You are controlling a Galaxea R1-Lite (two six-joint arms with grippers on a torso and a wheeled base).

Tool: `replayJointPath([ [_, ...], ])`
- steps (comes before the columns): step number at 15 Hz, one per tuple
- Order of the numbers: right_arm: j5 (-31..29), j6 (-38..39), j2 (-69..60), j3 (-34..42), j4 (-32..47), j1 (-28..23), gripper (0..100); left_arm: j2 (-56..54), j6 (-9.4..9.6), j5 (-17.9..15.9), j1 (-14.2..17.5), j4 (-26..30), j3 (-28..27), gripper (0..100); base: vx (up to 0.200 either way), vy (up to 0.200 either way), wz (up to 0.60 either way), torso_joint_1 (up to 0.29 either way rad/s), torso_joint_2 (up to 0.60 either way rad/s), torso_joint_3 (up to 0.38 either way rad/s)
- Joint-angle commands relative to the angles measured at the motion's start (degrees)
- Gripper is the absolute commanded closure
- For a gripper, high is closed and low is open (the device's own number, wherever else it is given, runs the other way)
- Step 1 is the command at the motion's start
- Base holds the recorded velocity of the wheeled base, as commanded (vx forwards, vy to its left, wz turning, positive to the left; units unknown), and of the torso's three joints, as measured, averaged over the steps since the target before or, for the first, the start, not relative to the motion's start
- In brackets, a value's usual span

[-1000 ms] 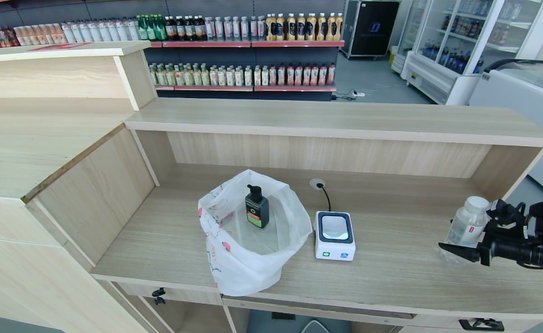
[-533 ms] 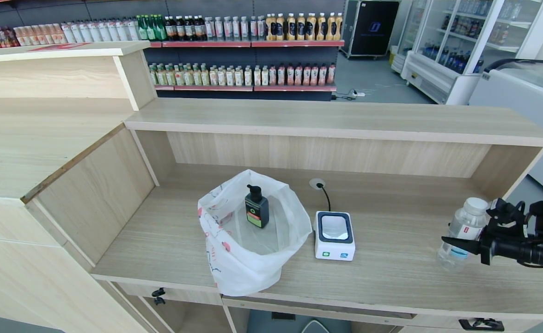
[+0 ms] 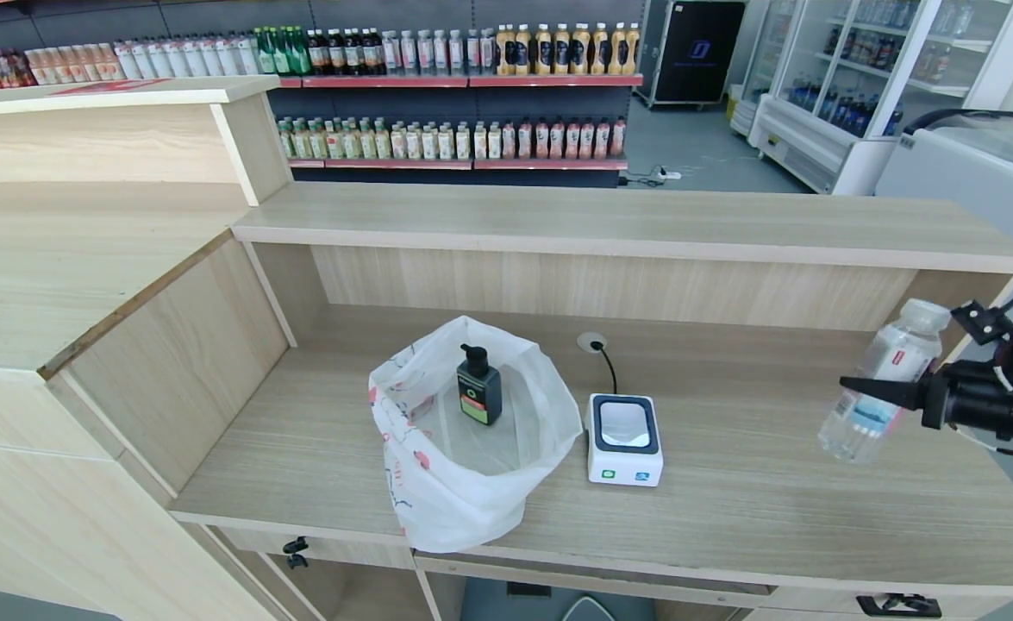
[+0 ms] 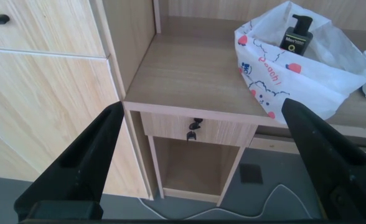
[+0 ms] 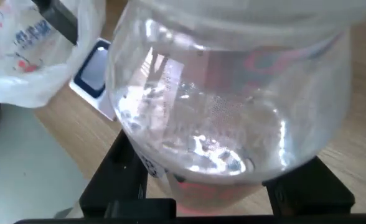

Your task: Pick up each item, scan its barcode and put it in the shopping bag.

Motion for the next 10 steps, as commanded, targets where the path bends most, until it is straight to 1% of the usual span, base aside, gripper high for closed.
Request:
replayJointPath([
  [1, 0.9, 9.0, -10.0, -2.1, 0.0, 3.5, 100, 0.0, -0.01, 0.0, 0.0, 0.0, 0.0, 0, 0.000, 0.000, 0.00, 0.000, 0.00, 0.000],
  [2, 3.8, 17.5, -13.9, -3.9, -0.1, 5.8, 100, 0.0, -0.01, 0.0, 0.0, 0.0, 0.0, 0, 0.000, 0.000, 0.00, 0.000, 0.00, 0.000],
  [3, 5.7, 20.4, -16.1, -5.1, -0.1, 7.5, 100, 0.0, -0.01, 0.0, 0.0, 0.0, 0.0, 0, 0.000, 0.000, 0.00, 0.000, 0.00, 0.000],
  [5, 9.5, 21.0, -20.4, -4.9, -0.3, 10.3, 100, 0.0, -0.01, 0.0, 0.0, 0.0, 0.0, 0, 0.000, 0.000, 0.00, 0.000, 0.00, 0.000],
  [6, 11.3, 20.8, -21.7, -4.5, -0.3, 10.9, 100, 0.0, -0.01, 0.0, 0.0, 0.0, 0.0, 0, 0.000, 0.000, 0.00, 0.000, 0.00, 0.000],
  [7, 13.1, 19.5, -24.5, -3.5, -0.3, 13.2, 100, 0.0, -0.01, 0.0, 0.0, 0.0, 0.0, 0, 0.000, 0.000, 0.00, 0.000, 0.00, 0.000],
  [10, 13.3, 19.7, -31.3, -2.7, 0.2, 18.9, 100, 0.0, -0.01, 0.0, 0.0, 0.0, 0.0, 0, 0.000, 0.000, 0.00, 0.000, 0.00, 0.000],
])
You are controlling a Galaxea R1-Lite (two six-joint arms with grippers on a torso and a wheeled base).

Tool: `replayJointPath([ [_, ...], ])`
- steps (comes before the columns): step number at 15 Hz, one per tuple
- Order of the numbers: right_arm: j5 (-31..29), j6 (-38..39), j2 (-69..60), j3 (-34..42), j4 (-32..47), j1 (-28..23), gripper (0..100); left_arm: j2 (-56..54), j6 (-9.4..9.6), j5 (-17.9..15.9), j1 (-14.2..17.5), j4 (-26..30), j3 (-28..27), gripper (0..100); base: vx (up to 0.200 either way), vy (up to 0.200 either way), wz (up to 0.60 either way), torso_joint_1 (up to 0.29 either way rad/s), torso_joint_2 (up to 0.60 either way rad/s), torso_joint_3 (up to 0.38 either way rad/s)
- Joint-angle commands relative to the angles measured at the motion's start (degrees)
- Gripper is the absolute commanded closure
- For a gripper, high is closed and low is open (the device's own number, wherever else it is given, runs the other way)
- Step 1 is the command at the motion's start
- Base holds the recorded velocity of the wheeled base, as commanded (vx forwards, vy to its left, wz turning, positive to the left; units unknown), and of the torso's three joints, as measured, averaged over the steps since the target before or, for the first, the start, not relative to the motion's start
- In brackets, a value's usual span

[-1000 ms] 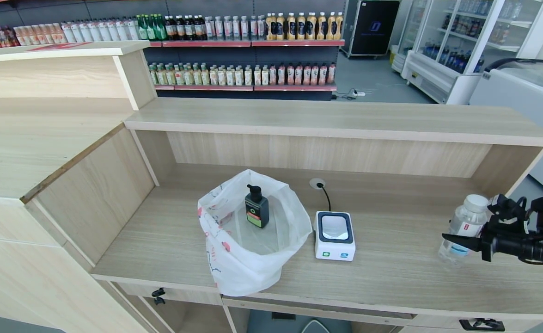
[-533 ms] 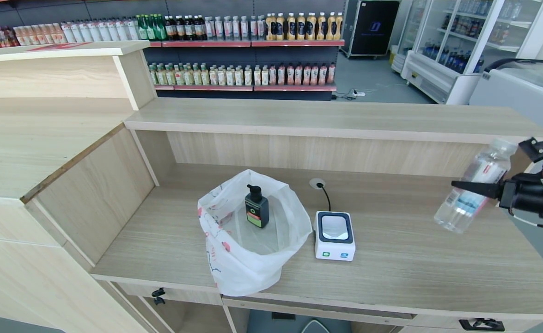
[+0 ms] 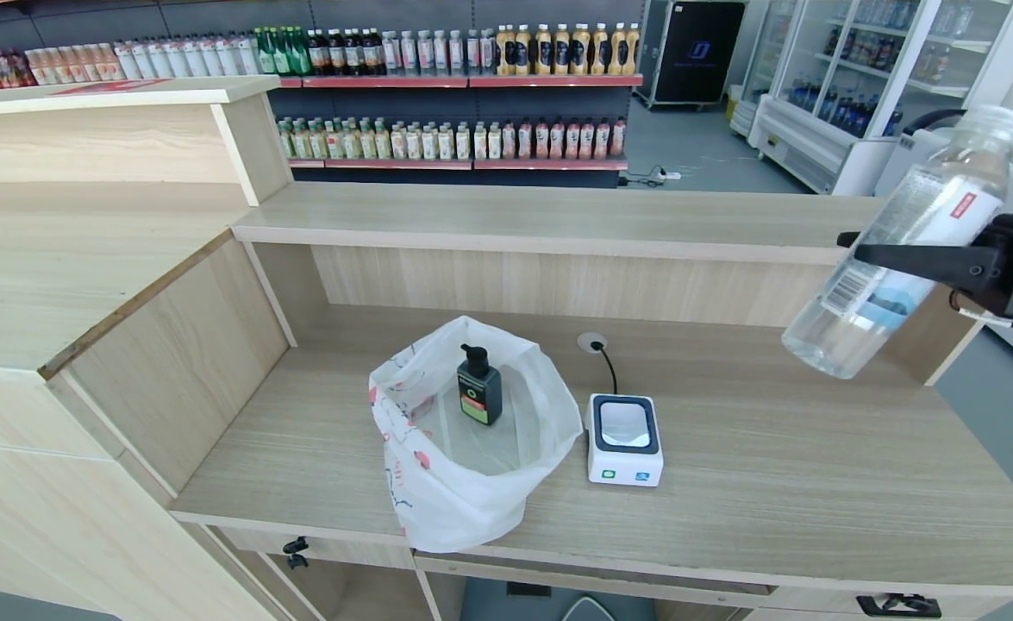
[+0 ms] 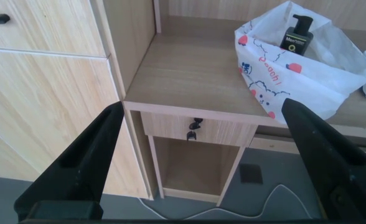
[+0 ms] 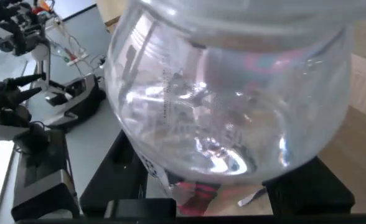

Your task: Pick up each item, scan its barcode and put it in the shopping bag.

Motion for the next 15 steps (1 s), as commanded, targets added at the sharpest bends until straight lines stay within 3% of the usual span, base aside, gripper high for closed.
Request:
replayJointPath([
  [1, 0.1, 0.9, -8.5, 1.6, 0.7, 4.7, 100, 0.0, -0.01, 0.0, 0.0, 0.0, 0.0, 0, 0.000, 0.000, 0.00, 0.000, 0.00, 0.000],
  [5, 0.1, 7.9, -18.6, 6.2, 0.8, 8.6, 100, 0.0, -0.01, 0.0, 0.0, 0.0, 0.0, 0, 0.000, 0.000, 0.00, 0.000, 0.00, 0.000],
  [8, -0.3, 17.6, -22.8, 4.0, 1.1, 10.4, 100, 0.0, -0.01, 0.0, 0.0, 0.0, 0.0, 0, 0.000, 0.000, 0.00, 0.000, 0.00, 0.000],
  [11, -0.1, 19.1, -21.6, 0.2, 1.3, 13.3, 100, 0.0, -0.01, 0.0, 0.0, 0.0, 0.0, 0, 0.000, 0.000, 0.00, 0.000, 0.00, 0.000],
  [15, -0.2, 24.8, -25.7, -0.7, 9.7, 17.4, 100, 0.0, -0.01, 0.0, 0.0, 0.0, 0.0, 0, 0.000, 0.000, 0.00, 0.000, 0.00, 0.000],
])
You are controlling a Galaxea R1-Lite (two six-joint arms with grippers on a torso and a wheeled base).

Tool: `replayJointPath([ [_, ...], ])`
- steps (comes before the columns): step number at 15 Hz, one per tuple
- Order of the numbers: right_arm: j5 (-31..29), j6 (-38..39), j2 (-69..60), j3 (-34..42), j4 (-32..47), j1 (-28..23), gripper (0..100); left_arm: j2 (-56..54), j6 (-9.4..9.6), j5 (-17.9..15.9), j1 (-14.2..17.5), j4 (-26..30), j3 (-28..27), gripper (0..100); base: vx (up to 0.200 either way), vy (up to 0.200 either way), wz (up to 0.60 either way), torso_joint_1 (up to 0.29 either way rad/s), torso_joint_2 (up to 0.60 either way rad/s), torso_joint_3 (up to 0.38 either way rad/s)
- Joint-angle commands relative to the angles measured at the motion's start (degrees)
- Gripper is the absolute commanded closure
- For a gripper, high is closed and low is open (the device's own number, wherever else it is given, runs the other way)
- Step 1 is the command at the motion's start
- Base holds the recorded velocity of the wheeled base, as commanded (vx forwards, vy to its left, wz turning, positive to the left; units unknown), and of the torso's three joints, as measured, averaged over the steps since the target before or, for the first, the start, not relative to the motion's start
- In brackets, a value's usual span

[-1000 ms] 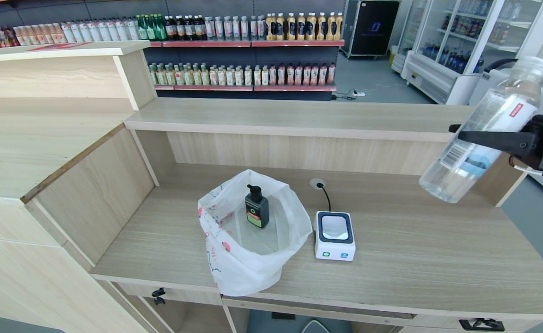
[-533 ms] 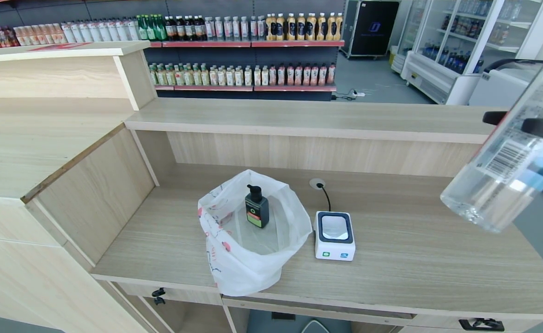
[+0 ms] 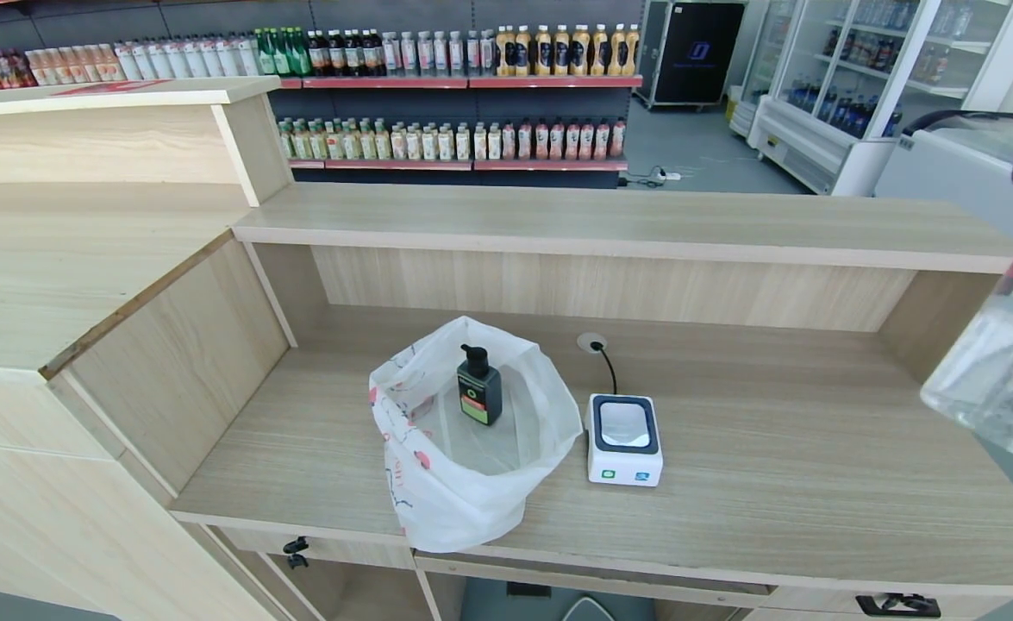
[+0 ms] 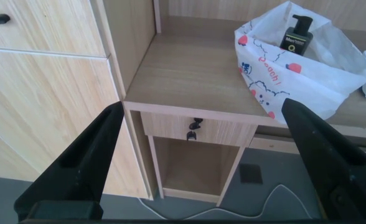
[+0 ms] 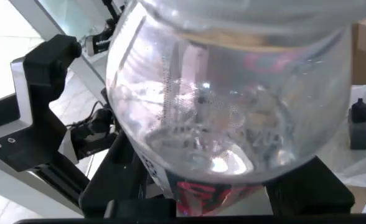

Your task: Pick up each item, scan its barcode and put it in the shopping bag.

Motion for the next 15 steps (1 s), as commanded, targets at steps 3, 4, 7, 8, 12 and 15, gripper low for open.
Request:
replayJointPath([
  [3, -0.1, 0.6, -4.2, -0.1, 10.3, 2.1, 100, 0.0, -0.01, 0.0, 0.0, 0.0, 0.0, 0, 0.000, 0.000, 0.00, 0.000, 0.00, 0.000],
  [4, -0.1, 0.6, -4.1, -0.1, 10.6, 2.7, 100, 0.0, -0.01, 0.0, 0.0, 0.0, 0.0, 0, 0.000, 0.000, 0.00, 0.000, 0.00, 0.000],
  [7, -0.2, 0.6, -4.7, 0.2, 10.6, 2.7, 100, 0.0, -0.01, 0.0, 0.0, 0.0, 0.0, 0, 0.000, 0.000, 0.00, 0.000, 0.00, 0.000],
  [8, -0.2, 0.6, -5.3, 0.5, 10.6, 2.8, 100, 0.0, -0.01, 0.0, 0.0, 0.0, 0.0, 0, 0.000, 0.000, 0.00, 0.000, 0.00, 0.000],
  [12, -3.5, 0.5, -5.1, 0.7, 10.6, 7.5, 100, 0.0, -0.01, 0.0, 0.0, 0.0, 0.0, 0, 0.000, 0.000, 0.00, 0.000, 0.00, 0.000],
  [15, -3.8, 0.5, -4.6, 2.4, 10.6, 8.2, 100, 0.0, -0.01, 0.0, 0.0, 0.0, 0.0, 0, 0.000, 0.000, 0.00, 0.000, 0.00, 0.000],
])
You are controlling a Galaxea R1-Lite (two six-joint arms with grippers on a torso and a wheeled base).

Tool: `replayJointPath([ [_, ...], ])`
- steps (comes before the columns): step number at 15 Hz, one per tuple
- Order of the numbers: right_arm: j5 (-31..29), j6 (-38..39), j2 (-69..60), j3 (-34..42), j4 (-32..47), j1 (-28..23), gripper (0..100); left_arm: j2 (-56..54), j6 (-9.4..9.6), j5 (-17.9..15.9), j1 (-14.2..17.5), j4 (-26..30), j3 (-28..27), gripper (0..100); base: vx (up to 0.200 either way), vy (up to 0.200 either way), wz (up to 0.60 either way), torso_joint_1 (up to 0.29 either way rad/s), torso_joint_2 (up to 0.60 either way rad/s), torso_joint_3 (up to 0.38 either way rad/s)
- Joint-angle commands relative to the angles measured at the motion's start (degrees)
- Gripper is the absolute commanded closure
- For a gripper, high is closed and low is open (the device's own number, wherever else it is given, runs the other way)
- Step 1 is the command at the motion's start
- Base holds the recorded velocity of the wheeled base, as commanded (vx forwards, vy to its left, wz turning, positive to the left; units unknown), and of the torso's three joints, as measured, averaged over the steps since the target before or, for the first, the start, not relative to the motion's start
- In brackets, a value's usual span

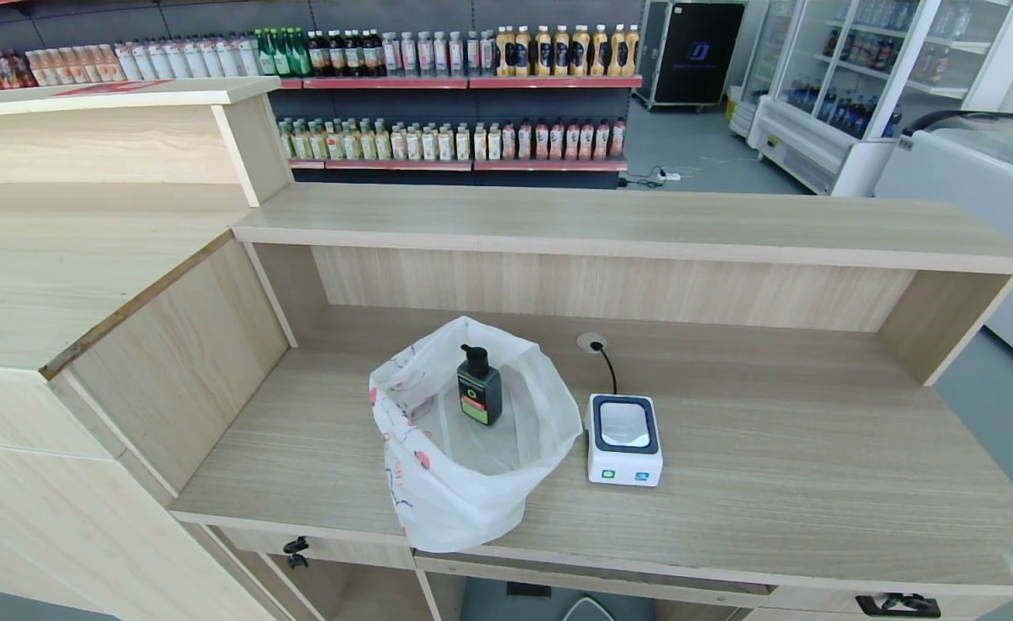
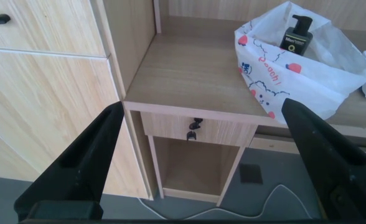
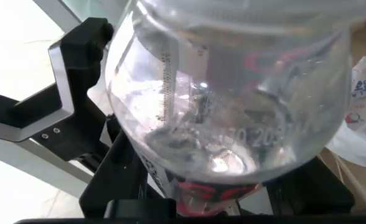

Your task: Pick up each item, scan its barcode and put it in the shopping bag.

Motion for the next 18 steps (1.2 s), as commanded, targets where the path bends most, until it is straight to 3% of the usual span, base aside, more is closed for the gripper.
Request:
replayJointPath([
  [1, -0.2, 0.1, 0.2, 1.3, -0.1, 2.0, 100, 0.0, -0.01, 0.0, 0.0, 0.0, 0.0, 0, 0.000, 0.000, 0.00, 0.000, 0.00, 0.000],
  [5, -0.2, 0.1, 2.2, -1.6, -0.2, 5.9, 100, 0.0, -0.01, 0.0, 0.0, 0.0, 0.0, 0, 0.000, 0.000, 0.00, 0.000, 0.00, 0.000],
  [8, -0.2, 1.9, 2.8, -2.9, -0.7, 12.4, 100, 0.0, -0.01, 0.0, 0.0, 0.0, 0.0, 0, 0.000, 0.000, 0.00, 0.000, 0.00, 0.000],
  [18, -0.2, 2.0, 3.5, -2.3, -0.2, 13.2, 100, 0.0, -0.01, 0.0, 0.0, 0.0, 0.0, 0, 0.000, 0.000, 0.00, 0.000, 0.00, 0.000],
])
